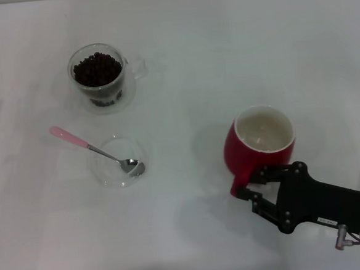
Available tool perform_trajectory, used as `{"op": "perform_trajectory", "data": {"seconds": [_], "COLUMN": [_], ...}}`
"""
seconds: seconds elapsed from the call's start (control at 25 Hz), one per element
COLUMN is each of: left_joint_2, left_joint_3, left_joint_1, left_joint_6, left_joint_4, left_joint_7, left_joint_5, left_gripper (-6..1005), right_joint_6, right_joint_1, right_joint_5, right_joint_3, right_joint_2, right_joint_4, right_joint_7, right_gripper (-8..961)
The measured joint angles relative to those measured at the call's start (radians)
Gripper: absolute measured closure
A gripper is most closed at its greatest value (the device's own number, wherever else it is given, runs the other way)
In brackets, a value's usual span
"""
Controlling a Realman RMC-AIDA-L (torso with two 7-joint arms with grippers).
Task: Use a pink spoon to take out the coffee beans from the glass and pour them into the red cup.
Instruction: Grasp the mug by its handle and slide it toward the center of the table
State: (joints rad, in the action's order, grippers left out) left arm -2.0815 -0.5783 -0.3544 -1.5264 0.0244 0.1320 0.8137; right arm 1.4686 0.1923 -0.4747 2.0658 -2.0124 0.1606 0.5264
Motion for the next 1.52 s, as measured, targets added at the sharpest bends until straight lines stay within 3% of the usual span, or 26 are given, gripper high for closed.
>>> {"op": "perform_trajectory", "data": {"seconds": [0.4,1.08,1.28,1.52], "left_joint_2": [0.000,0.001,0.003,0.003], "left_joint_3": [0.000,0.000,0.000,0.000], "left_joint_1": [0.000,0.005,0.001,0.000], "left_joint_6": [0.000,0.000,0.000,0.000], "left_joint_4": [0.004,-0.003,-0.004,-0.005], "left_joint_7": [-0.002,-0.002,-0.002,-0.002], "left_joint_5": [-0.003,-0.005,-0.004,-0.004], "left_gripper": [109,109,109,108], "right_joint_6": [-0.070,-0.119,-0.102,-0.052], "right_joint_1": [0.004,0.000,-0.008,-0.013], "right_joint_5": [-0.003,0.010,0.012,0.012], "right_joint_3": [0.051,-0.024,-0.046,-0.076], "right_joint_2": [-0.002,0.006,0.014,0.030], "right_joint_4": [0.060,0.008,-0.002,-0.040], "right_joint_7": [0.014,0.013,0.015,0.015], "right_gripper": [630,611,365,312]}}
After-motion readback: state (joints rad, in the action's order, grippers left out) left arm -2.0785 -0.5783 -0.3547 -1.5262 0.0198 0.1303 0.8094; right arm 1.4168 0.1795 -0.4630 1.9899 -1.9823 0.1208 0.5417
